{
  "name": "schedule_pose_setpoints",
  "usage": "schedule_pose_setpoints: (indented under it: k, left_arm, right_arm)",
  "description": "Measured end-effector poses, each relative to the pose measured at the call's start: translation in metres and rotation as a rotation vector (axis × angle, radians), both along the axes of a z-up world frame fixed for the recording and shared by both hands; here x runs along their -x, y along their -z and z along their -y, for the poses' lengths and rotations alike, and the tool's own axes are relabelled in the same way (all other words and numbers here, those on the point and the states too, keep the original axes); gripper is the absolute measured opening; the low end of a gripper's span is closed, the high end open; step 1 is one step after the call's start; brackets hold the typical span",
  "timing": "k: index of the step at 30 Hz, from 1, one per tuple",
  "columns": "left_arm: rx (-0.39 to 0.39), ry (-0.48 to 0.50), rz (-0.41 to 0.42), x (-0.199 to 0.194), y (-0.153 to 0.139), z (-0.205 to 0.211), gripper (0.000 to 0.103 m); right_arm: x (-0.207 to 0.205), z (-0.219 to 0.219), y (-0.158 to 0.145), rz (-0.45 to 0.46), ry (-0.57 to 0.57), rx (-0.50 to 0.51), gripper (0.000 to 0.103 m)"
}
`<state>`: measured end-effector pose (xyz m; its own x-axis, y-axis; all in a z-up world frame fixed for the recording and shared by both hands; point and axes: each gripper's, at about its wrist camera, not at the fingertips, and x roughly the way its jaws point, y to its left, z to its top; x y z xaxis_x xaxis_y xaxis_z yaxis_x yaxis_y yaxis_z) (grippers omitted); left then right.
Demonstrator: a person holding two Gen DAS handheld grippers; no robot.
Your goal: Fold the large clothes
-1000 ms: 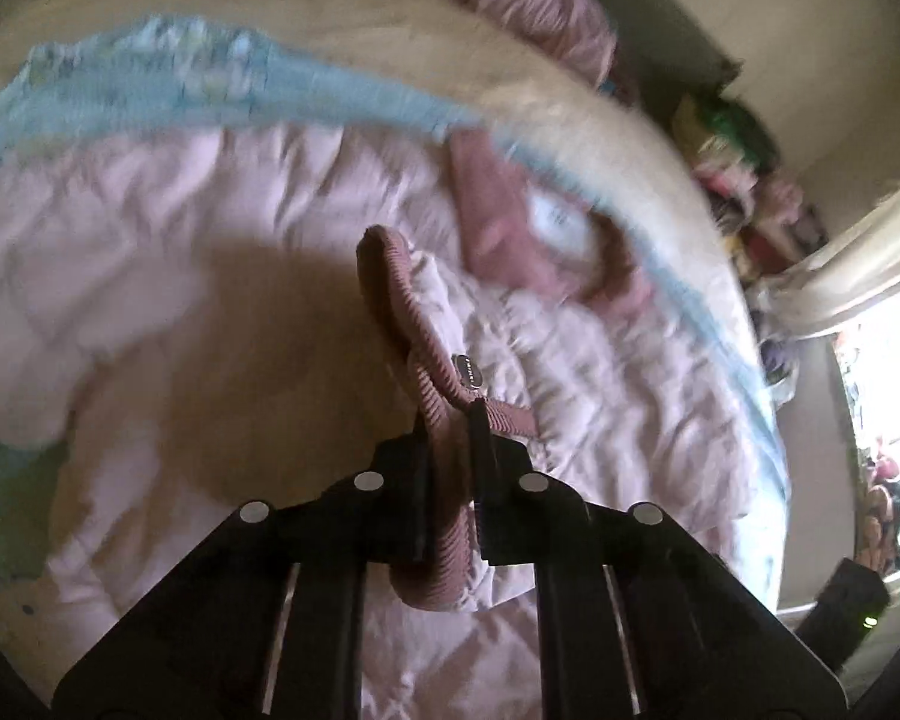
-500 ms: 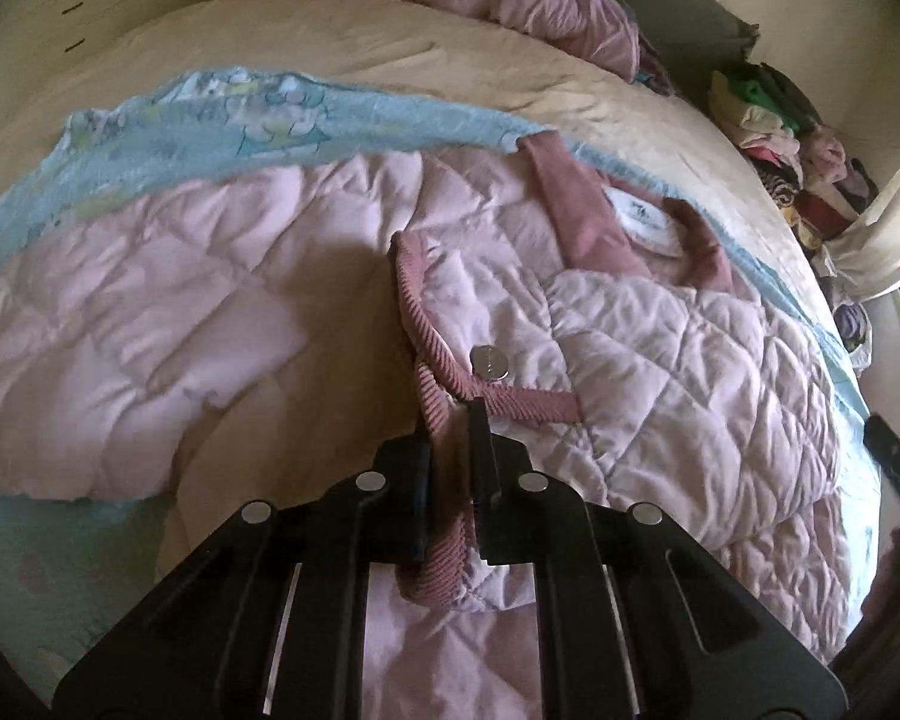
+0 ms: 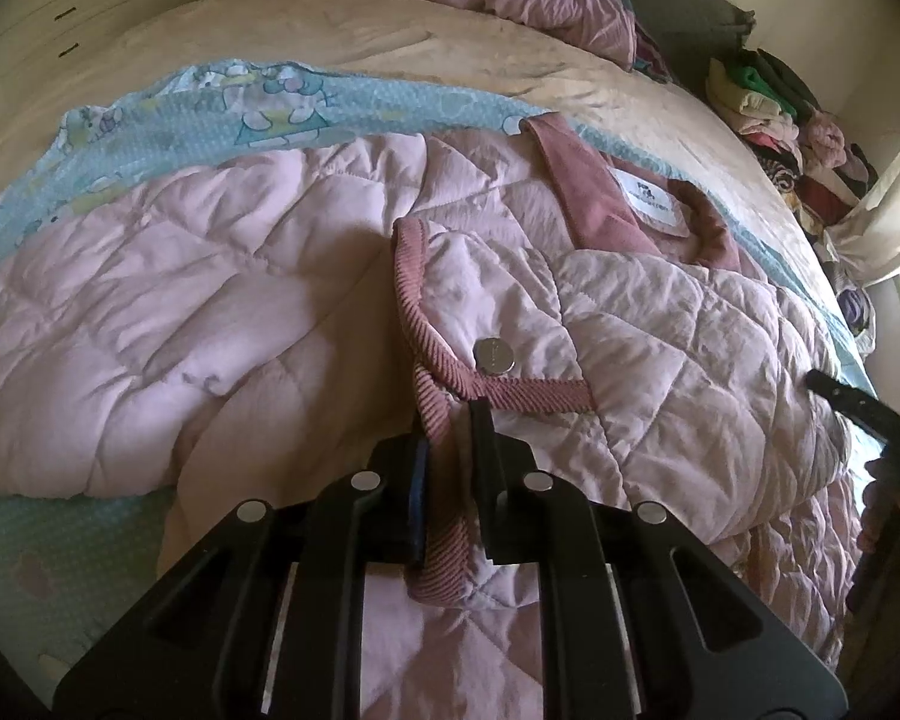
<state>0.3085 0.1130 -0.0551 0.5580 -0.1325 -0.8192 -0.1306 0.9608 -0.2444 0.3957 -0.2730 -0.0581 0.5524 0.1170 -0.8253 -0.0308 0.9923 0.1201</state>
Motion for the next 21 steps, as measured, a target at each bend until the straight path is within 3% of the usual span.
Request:
schedule_pose_setpoints:
  k: [7,15,17,19,21]
  left_arm:
    - [0.016,-0.001,-0.012,-0.003,0.007,-0.001,0.011]
    - [-0.008,0.001,-0.012,-0.003,0.007,0.002,0.012]
    - [-0.013,-0.002,-0.013,-0.003,0.007,0.003,0.012]
    - [-0.016,0.002,-0.012,-0.002,0.006,0.003,0.012]
    - [-0.02,0.003,-0.012,-0.002,0.005,0.004,0.012]
  right_arm:
    - [-0.01,0.007,0.022,-0.037,0.055,-0.031,0.067]
    - [-0.003,0.001,0.024,-0.016,0.094,-0.002,0.068]
    - [0.003,-0.002,0.019,-0.007,0.095,0.007,0.076]
    - [0.016,-0.004,0.008,0.027,0.067,-0.045,0.086]
    - [0.034,-0.009,-0.003,0.073,0.04,-0.07,0.089]
